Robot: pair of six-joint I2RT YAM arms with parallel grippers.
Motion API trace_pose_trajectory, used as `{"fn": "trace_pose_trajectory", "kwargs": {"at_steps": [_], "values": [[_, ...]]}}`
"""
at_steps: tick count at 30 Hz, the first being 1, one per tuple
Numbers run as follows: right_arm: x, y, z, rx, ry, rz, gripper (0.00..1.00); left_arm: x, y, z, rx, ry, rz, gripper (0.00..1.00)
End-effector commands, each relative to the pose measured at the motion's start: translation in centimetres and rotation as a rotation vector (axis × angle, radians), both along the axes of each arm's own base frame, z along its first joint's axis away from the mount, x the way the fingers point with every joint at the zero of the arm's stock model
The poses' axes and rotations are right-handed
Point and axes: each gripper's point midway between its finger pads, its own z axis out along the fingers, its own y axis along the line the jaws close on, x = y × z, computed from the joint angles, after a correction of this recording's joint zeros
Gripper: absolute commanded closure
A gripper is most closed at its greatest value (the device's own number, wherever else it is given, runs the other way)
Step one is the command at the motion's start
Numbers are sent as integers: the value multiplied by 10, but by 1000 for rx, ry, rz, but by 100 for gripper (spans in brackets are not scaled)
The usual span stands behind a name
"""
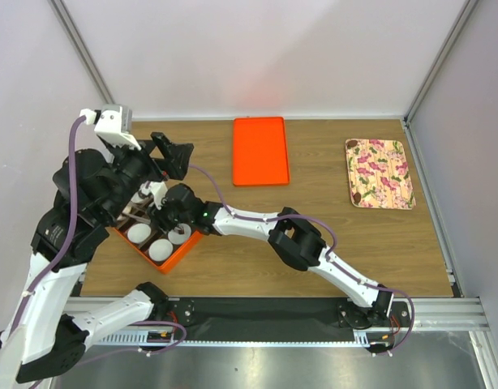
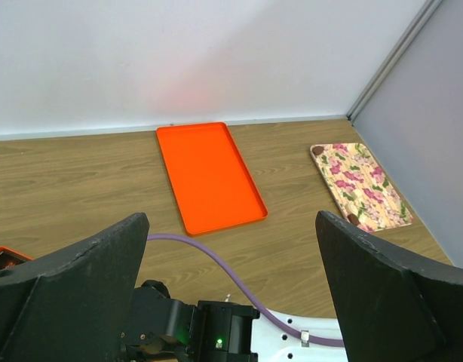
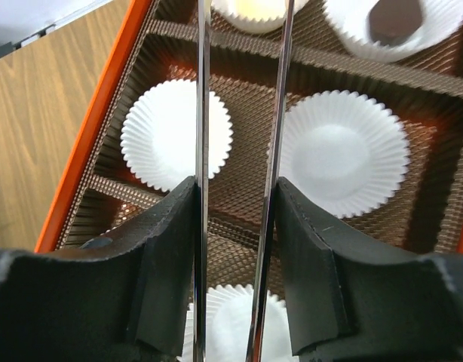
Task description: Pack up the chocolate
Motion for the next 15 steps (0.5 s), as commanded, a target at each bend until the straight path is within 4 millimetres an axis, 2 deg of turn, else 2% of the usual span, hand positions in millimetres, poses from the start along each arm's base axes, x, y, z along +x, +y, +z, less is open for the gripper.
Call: {"fn": "trace_pose_trajectory", "kwargs": {"at_steps": [1,2,3,4,5,6,7,8,9,10,11,12,14,15], "values": [[14,0,107,172,-162,-35,52,-6,0,19,-13,-37,-27,0],[15,-6,131,203,-184,-43,53,-6,-1,20,-18,-35,-33,0],[14,-9,142,220,-200,-48,53,-8,-2,21,-20,-33,-39,0],[18,-19,134,194,-196,-72,53,-10,-2,25,-30,-38,-48,0],[19,-26,137,185,-220,-83,53,-12,-1,27,-35,-44,-48,0],[18,-38,166,216,-248,-100,53,-13,-1,29,-40,-49,-52,0],[24,-49,170,211,-257,-134,53,-13,-1,30,-42,-50,-52,0],[31,-67,153,167,-242,-164,53,-13,-2,30,-45,-47,-54,0],[33,-84,174,180,-247,-189,53,-14,-3,29,-44,-43,-60,0],[41,-101,179,168,-250,-239,53,-13,-4,25,-42,-35,-64,0],[53,-121,173,140,-243,-284,53,-13,-6,24,-48,-29,-71,0],[54,-147,174,118,-236,-319,53,-13,-8,21,-49,-25,-76,0],[69,-186,163,63,-223,-408,53,-11,-13,13,-50,-10,-92,0],[81,-226,161,38,-172,-499,53,-10,-16,9,-46,0,-106,0]]}}
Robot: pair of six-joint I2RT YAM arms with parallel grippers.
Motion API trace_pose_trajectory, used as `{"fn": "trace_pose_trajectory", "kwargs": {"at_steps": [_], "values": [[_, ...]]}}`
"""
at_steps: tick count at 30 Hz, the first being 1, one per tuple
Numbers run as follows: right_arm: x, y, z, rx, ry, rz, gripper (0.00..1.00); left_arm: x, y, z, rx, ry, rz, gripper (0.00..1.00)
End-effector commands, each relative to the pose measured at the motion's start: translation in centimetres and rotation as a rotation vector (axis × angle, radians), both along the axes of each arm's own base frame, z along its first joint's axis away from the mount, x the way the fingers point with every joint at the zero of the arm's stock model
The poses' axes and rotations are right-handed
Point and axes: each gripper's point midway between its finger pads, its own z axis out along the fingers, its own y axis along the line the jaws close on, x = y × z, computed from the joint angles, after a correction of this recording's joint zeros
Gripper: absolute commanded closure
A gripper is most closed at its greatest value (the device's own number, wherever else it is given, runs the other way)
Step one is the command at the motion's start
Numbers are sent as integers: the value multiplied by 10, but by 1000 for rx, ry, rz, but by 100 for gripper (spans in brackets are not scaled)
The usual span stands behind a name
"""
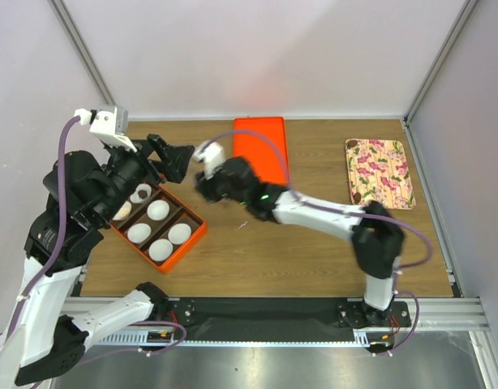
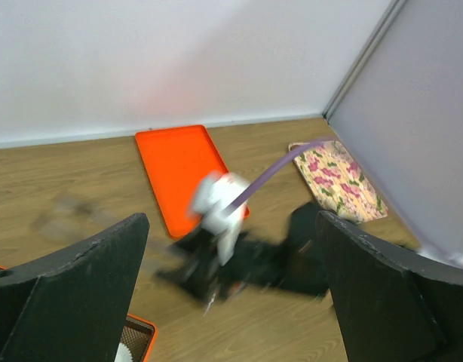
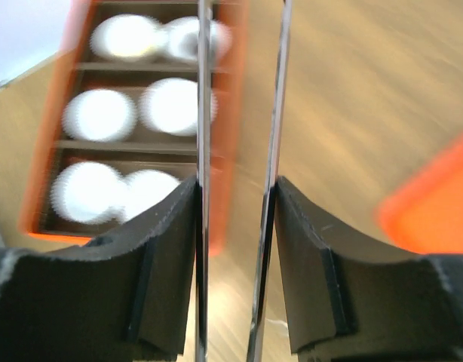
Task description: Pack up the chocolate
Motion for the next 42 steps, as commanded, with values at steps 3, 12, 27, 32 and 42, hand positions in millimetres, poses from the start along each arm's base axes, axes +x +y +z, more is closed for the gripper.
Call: {"fn": "trace_pose_trajectory", "kwargs": {"at_steps": [3,12,27,32,42], "values": [[64,-161,0,-56,101,-410,54,8,-20,-31,21,81,-63,0],[79,-408,-4,-128,314,-974,53,24,-48,-121,94,269,-128,0],[50,-525,-75,-219,628,-1291,50,20,-56,-178,118,368,-163,0],[48,-535,-95,-226,675,-1329,50,19,-53,-175,118,355,-156,0],[47,-529,-117,-185,726,-1295,50,19,-52,-174,116,351,-152,0]]}}
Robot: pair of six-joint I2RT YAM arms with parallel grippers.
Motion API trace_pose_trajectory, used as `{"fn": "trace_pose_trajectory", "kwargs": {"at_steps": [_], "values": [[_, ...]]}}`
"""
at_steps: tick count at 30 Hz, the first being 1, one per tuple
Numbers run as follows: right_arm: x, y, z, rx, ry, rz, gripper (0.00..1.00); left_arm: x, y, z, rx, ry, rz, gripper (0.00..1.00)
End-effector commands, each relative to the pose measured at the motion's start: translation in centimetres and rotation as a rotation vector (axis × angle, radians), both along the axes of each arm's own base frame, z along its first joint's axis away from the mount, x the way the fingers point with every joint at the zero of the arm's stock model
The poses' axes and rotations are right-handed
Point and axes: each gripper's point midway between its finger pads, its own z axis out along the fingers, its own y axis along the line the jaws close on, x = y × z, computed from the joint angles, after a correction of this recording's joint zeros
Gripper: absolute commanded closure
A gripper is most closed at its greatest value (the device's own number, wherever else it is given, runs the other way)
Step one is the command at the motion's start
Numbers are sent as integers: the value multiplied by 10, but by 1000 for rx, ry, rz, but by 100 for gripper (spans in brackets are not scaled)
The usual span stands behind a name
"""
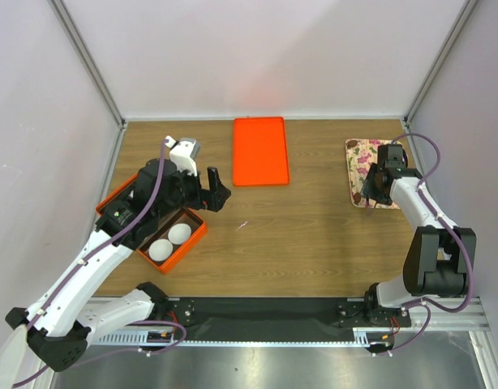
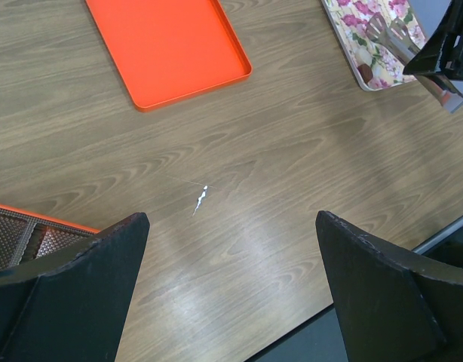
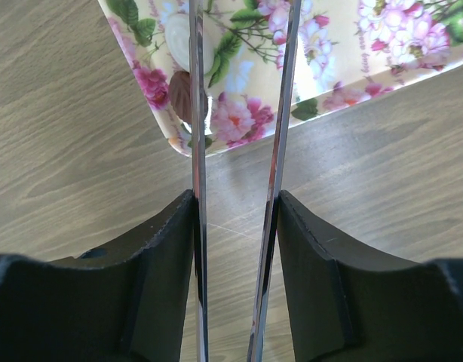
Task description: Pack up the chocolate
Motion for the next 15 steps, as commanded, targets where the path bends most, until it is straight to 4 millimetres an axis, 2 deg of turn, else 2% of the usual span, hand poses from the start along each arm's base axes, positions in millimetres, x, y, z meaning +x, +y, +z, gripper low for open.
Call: {"fn": "trace_pose_trajectory", "kwargs": {"at_steps": [1,10,15], "values": [[11,4,5,30,-53,4,50,3,0,14,-34,-44,6,0],[5,2,15,19,-56,-5,52,4,-1,17,-38,-47,7,0],[3,1,13,10,-42,5,55,4,0,18,-41,-51,11,0]]}}
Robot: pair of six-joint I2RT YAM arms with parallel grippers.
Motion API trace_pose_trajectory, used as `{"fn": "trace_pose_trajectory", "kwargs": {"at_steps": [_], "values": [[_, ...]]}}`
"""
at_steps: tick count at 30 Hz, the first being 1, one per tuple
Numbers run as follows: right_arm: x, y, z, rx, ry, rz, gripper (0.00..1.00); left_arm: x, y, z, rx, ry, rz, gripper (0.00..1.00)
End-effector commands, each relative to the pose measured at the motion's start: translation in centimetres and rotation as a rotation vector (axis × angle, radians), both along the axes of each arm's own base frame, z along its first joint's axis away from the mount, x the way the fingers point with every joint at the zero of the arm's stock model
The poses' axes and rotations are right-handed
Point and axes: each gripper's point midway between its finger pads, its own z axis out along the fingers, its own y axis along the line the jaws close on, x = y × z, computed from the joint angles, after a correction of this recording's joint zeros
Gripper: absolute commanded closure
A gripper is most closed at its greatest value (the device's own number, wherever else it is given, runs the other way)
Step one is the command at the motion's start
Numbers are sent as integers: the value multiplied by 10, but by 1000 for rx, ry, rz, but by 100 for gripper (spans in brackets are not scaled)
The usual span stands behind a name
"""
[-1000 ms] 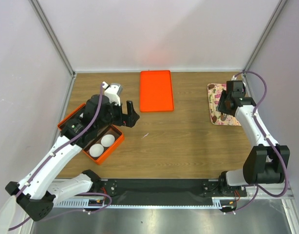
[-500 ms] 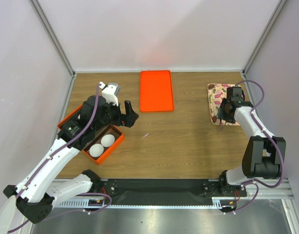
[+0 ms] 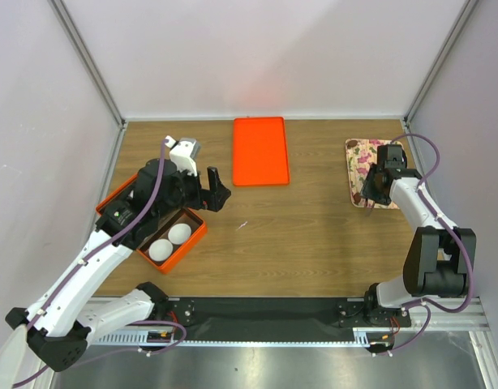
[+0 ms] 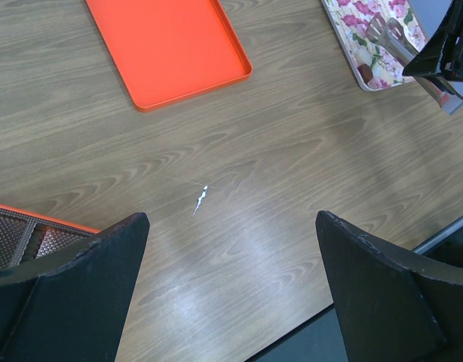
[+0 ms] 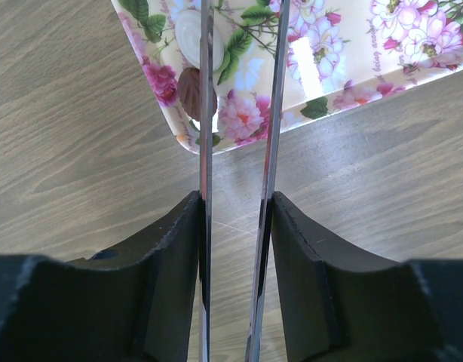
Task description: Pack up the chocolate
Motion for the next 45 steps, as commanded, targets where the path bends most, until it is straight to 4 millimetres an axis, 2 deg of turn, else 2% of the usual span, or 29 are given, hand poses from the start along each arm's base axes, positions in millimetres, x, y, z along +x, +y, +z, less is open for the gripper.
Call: {"fn": "trace_pose_trajectory", "kwargs": {"at_steps": [1,9,16,17,19,23,25,26,27,29,30,31,32,33,34,36,37,38,40,41,42,43,44,45], "values": [[2,-3,15,-13,-38,-5,56,3,0,19,-42,-52,9,0],[7,-5,30,-25,-71,-5,64,5,4,30,-33,-76,20,0],[12,-3,49,-21,-116,8,66,14,7,43,-3,-101,50,0],[12,-3,55,-24,-127,11,66,17,9,50,0,-115,60,0],[14,1,61,-16,-142,31,66,23,15,52,29,-114,101,0],[18,17,89,5,-210,89,66,31,28,80,36,-159,170,0],[26,49,110,54,-286,174,66,33,34,89,36,-172,198,0],[31,66,117,77,-324,216,66,32,40,100,36,-191,218,0],[32,95,124,112,-350,282,66,30,42,107,32,-199,226,0],[39,140,135,163,-411,380,66,27,48,124,12,-228,247,0],[33,183,132,196,-407,473,66,24,54,129,8,-231,265,0],[32,204,132,219,-421,509,66,22,57,135,3,-242,276,0],[37,226,141,249,-479,543,66,18,60,148,-24,-262,288,0],[35,250,141,280,-491,591,66,14,67,156,-36,-279,310,0],[22,286,142,337,-494,674,66,11,70,163,-51,-291,317,0],[23,330,141,386,-529,750,66,3,75,181,-98,-331,323,0],[11,357,141,411,-531,815,66,-5,78,194,-138,-367,318,0],[17,378,137,426,-542,846,66,-9,79,201,-162,-386,313,0],[11,408,131,459,-542,909,66,-21,83,217,-218,-434,301,0],[5,429,137,490,-577,955,66,-23,83,219,-231,-439,299,0],[1,448,126,507,-558,996,66,-27,86,223,-245,-450,301,0],[-1,460,124,515,-564,1021,66,-30,89,225,-253,-458,307,0],[-12,479,125,520,-583,1074,67,-33,93,228,-264,-470,321,0],[-14,494,118,518,-582,1111,66,-34,95,227,-264,-471,327,0]]}}
